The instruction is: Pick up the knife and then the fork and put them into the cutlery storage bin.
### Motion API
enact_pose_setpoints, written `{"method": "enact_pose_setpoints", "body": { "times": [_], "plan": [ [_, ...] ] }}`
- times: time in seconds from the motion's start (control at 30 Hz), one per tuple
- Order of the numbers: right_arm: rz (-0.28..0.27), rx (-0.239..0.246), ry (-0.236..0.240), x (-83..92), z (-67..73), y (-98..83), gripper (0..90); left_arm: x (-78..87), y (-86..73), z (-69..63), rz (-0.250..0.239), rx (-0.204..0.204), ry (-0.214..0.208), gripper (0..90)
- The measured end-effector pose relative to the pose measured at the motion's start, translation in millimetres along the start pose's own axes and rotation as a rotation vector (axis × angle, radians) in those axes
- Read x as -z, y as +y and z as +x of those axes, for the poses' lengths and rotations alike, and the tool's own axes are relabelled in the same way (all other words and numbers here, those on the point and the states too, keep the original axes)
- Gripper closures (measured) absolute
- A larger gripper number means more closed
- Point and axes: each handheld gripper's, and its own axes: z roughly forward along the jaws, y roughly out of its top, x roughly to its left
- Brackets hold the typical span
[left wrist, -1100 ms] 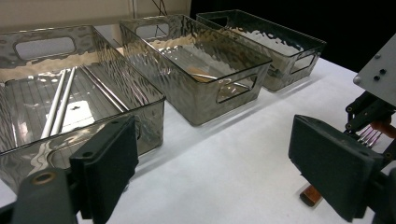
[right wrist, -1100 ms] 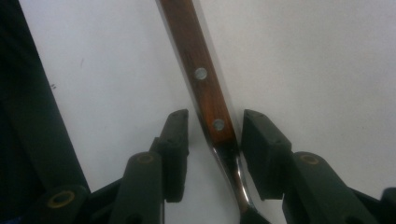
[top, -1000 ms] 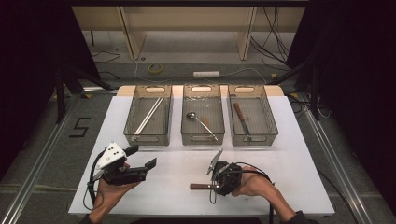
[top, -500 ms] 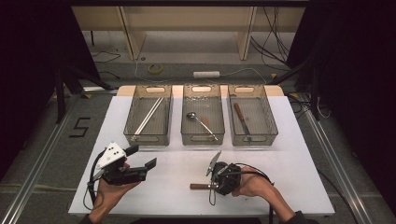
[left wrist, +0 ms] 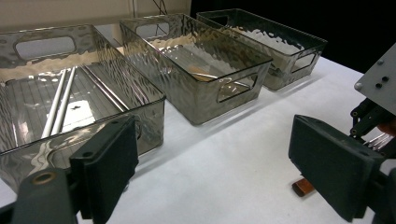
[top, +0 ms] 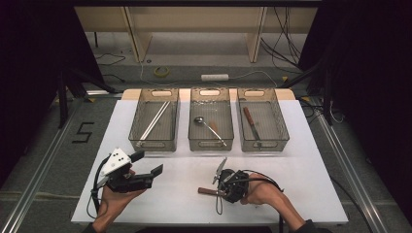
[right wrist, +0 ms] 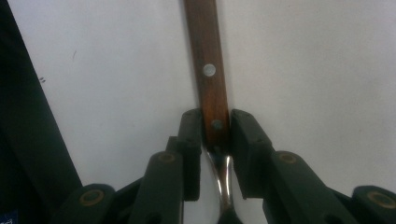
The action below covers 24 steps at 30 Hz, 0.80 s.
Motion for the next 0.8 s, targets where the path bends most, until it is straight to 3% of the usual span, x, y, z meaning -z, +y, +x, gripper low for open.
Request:
{"method": "enact_pose_setpoints", "body": {
  "times": [0.8],
  "plan": [
    [0.047,0.003,0.017,1.0,-1.3,6.2,77.7,-0.2,0.1,0.4,-0.004,0.003,0.0,15.3]
  ]
}}
